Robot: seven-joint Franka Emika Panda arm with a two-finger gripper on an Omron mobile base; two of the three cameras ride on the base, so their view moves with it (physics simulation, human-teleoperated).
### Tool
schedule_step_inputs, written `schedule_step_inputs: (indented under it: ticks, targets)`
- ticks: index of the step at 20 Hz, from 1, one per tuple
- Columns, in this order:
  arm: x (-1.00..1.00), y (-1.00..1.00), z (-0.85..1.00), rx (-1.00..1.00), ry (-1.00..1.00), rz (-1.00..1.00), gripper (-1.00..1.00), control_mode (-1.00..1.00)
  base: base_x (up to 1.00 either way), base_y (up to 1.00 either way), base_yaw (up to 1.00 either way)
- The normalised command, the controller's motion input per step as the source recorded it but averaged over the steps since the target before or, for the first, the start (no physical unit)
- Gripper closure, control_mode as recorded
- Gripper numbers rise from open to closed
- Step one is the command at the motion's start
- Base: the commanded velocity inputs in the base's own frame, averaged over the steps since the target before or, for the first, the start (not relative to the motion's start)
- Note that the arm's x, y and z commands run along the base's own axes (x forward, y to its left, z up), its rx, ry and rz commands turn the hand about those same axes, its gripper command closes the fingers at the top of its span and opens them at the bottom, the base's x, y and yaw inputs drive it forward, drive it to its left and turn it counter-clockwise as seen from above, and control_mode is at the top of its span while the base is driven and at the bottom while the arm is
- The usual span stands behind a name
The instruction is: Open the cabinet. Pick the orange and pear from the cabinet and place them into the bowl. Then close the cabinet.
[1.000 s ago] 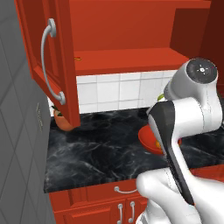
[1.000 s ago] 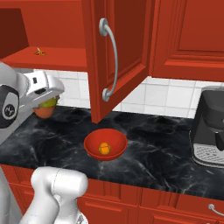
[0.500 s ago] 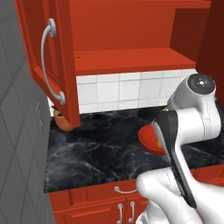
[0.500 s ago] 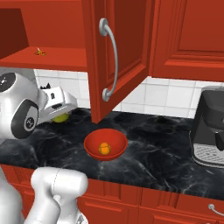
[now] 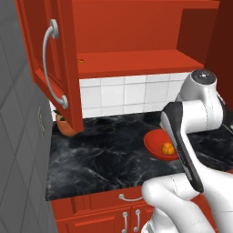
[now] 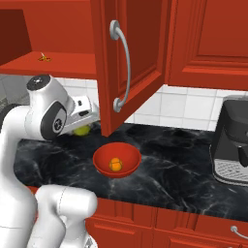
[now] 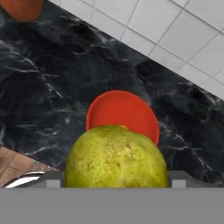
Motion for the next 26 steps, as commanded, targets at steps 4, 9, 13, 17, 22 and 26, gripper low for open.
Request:
schedule_step_inputs:
  ticks: [4, 9, 13, 17, 22, 26]
  targets:
    - [0.25, -0.17, -0.58, 0.00, 0.07, 0.00, 1.00, -1.00, 0.00, 0.00, 0.00]
    - [0.19, -0.20, -0.67, 0.00, 0.03, 0.00, 1.00, -1.00, 0.00, 0.00, 0.00]
    - [0.25, -0.18, -0.62, 0.00, 0.03, 0.00, 1.00, -1.00, 0.00, 0.00, 0.00]
    - [0.37, -0.15, -0.54, 0.00, 0.02, 0.00, 1.00, -1.00, 0.00, 0.00, 0.00]
    - [0.50, -0.14, -0.44, 0.00, 0.00, 0.00, 1.00, -1.00, 0.00, 0.00, 0.00]
    - [0.62, -0.15, -0.36, 0.00, 0.00, 0.00, 1.00, -1.00, 0.00, 0.00, 0.00]
